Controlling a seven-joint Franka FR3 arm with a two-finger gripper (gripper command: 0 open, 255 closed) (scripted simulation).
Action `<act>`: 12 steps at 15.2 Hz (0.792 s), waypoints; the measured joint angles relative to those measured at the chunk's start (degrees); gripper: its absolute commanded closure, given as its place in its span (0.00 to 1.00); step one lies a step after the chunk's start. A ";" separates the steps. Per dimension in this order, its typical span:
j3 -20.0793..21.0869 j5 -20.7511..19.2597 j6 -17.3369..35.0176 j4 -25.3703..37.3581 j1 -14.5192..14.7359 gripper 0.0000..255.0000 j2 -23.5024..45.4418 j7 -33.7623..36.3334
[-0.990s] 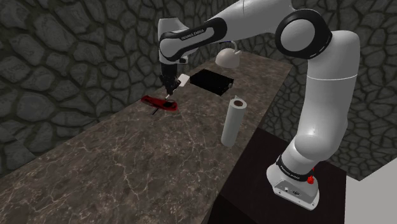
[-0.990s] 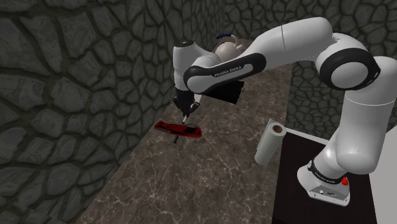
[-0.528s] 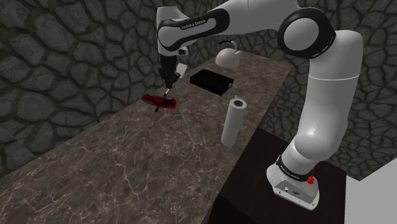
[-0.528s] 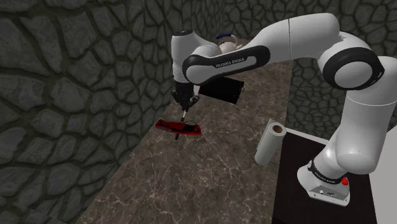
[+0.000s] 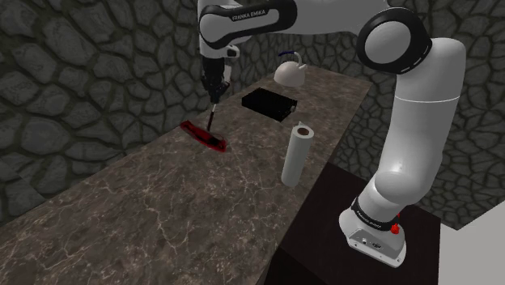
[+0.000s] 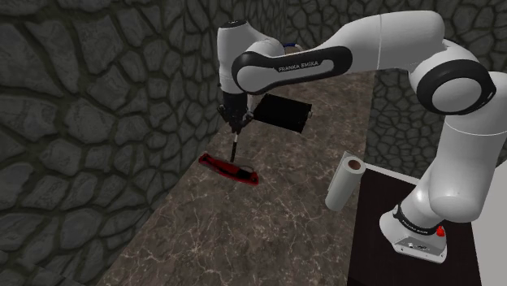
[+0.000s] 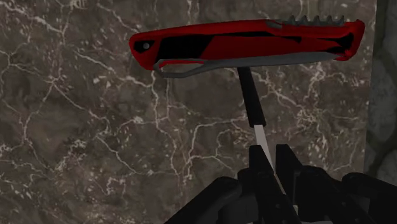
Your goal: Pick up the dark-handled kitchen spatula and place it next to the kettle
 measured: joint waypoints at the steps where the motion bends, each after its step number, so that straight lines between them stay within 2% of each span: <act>1: 0.05 -0.01 -0.76 0.77 0.11 1.00 0.00 0.14; 12: 0.20 0.01 -9.09 8.97 0.40 1.00 -0.15 0.38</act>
